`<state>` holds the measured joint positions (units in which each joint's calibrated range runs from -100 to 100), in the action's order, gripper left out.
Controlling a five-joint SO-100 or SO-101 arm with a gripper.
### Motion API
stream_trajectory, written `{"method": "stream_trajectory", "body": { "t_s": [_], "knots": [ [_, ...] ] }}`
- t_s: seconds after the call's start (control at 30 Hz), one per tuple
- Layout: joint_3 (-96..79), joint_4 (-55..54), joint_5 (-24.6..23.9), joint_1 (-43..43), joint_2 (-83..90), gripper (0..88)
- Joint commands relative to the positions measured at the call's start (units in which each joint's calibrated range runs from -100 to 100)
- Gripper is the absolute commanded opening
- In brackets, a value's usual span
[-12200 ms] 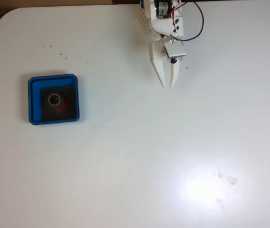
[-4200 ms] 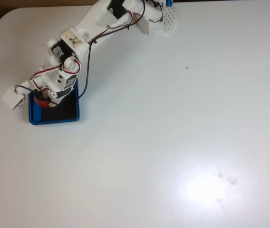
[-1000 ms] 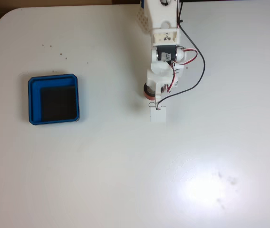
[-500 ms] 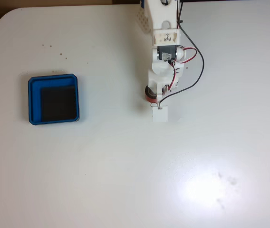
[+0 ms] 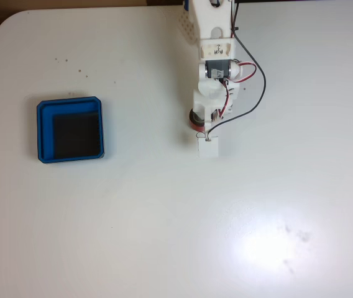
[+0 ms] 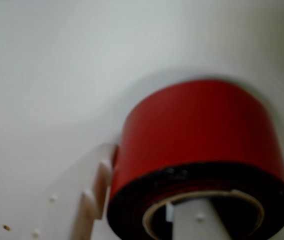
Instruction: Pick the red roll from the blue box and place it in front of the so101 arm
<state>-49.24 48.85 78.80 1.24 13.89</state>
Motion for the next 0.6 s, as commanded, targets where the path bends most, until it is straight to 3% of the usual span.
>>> {"method": "stream_trajectory", "body": {
  "t_s": [0.0, 0.57],
  "knots": [
    [-0.3, -0.7, -0.3, 0.6, 1.8, 0.8],
    [-0.2, -0.7, -0.3, 0.4, 2.1, 1.1]
  ]
}}
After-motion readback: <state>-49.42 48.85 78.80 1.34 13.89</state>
